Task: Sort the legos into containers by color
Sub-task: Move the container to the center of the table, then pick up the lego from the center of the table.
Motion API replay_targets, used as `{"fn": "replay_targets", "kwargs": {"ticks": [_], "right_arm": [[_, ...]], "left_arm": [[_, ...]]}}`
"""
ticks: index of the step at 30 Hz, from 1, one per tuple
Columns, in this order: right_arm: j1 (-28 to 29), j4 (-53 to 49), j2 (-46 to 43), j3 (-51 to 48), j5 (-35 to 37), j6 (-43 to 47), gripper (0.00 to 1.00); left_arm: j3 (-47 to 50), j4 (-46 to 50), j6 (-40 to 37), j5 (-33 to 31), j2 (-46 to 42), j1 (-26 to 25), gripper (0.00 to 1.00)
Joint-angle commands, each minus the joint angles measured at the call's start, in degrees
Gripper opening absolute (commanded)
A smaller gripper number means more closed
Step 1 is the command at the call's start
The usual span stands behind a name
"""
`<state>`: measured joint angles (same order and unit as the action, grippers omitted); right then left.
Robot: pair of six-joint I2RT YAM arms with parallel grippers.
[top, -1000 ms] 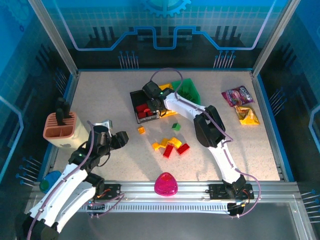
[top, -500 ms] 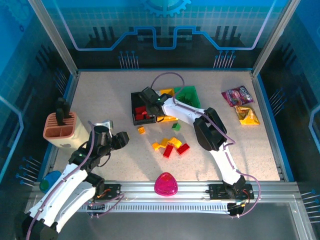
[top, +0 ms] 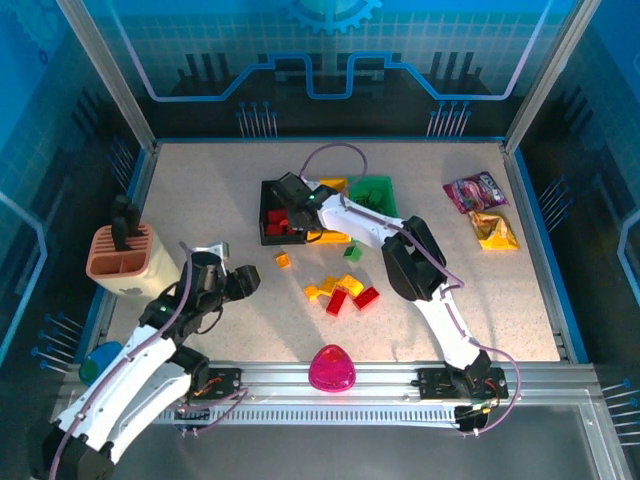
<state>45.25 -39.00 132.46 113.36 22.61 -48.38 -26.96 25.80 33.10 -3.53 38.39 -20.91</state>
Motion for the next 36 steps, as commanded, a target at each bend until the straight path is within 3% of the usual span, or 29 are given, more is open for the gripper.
{"fn": "replay_targets", "kwargs": {"ticks": [1, 3, 5, 9, 15, 22, 30, 36], "right_arm": [[1.7, 0.9, 1.1, 1.7, -3.6, -6.4, 0.35], [1.8, 0.5, -0.7, 1.7, -3.2, -5.7, 0.51], [2.0, -0.3, -2.0, 1.5, -2.1, -5.1, 0.62], [2.1, 0.2, -7.3, -2.2, 1.2, -3.2, 0.73], [2.0, 2.3, -17.4, -10.6, 4.6, 1.7, 0.79], [1.5, 9.9, -32.7, -29.7, 7.0, 9.7, 0.84], [-2.7, 10.7, -47.3, -51.4, 9.8, 7.0, 0.85], [-5.5, 12.2, -54.1, -62.2, 9.0, 4.7, 0.85]], "left_arm": [[-0.6, -2.4, 0.1, 1.4, 2.3, -0.9, 0.64], [-0.9, -3.5, 0.3, 1.4, 4.1, -1.6, 0.64], [-1.3, -4.5, 0.4, 1.3, 5.9, -2.2, 0.65], [-2.4, -7.1, 0.5, 1.3, 10.3, -3.5, 0.66], [-6.4, -10.0, -0.9, 1.7, 19.9, -5.1, 0.66], [-13.7, -11.1, -2.0, 2.2, 33.8, -5.7, 0.69], [-22.8, -7.7, -1.7, -2.1, 48.9, -6.7, 0.71], [-27.8, -5.4, -1.1, -5.2, 55.8, -7.2, 0.69]]}}
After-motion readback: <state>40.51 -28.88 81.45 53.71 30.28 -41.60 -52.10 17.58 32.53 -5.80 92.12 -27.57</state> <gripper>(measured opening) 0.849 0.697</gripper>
